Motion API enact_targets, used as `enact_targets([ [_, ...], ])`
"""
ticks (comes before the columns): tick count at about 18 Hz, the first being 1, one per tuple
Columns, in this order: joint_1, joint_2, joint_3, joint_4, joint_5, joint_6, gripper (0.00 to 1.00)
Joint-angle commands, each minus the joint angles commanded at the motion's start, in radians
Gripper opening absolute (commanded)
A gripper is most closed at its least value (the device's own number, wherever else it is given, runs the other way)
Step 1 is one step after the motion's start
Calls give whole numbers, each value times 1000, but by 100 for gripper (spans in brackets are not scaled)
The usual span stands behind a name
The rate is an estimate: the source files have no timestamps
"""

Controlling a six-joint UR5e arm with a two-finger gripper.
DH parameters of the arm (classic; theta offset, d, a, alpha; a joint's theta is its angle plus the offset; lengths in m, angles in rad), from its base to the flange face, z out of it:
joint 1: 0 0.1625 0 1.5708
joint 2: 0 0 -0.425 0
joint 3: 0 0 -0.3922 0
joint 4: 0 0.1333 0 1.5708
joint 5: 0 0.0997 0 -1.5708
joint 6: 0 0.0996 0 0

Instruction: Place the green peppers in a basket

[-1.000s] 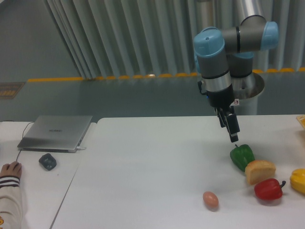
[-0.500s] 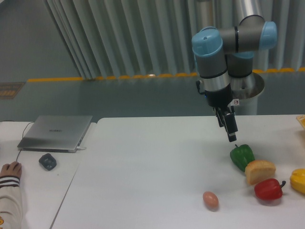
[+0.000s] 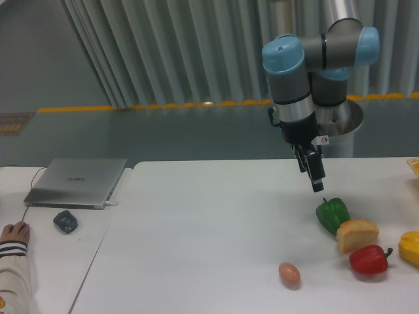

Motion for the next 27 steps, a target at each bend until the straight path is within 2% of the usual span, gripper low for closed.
enact_targets([
  [27,-3,-8,21,3,-3,3,100],
])
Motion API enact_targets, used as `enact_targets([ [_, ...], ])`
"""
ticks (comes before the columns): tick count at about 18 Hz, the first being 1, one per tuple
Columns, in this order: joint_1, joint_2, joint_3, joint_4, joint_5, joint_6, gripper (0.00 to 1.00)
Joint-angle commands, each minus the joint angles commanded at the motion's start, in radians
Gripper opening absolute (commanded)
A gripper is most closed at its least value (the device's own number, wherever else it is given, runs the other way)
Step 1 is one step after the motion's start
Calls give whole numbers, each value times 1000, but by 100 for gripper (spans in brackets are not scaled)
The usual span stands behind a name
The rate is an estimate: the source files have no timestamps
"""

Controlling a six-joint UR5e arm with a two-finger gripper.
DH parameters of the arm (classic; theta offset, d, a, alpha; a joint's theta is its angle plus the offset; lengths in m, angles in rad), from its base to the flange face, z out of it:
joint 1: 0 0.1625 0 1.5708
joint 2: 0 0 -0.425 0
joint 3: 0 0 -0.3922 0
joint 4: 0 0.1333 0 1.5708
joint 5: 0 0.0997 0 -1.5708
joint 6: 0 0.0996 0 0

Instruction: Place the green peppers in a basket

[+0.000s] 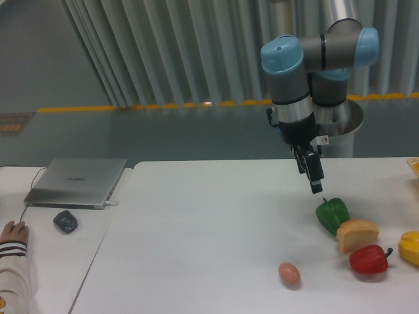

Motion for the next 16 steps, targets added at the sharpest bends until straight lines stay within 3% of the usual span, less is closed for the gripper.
enact_targets([
  [16,0,8,-2,-3,2,-2,100],
])
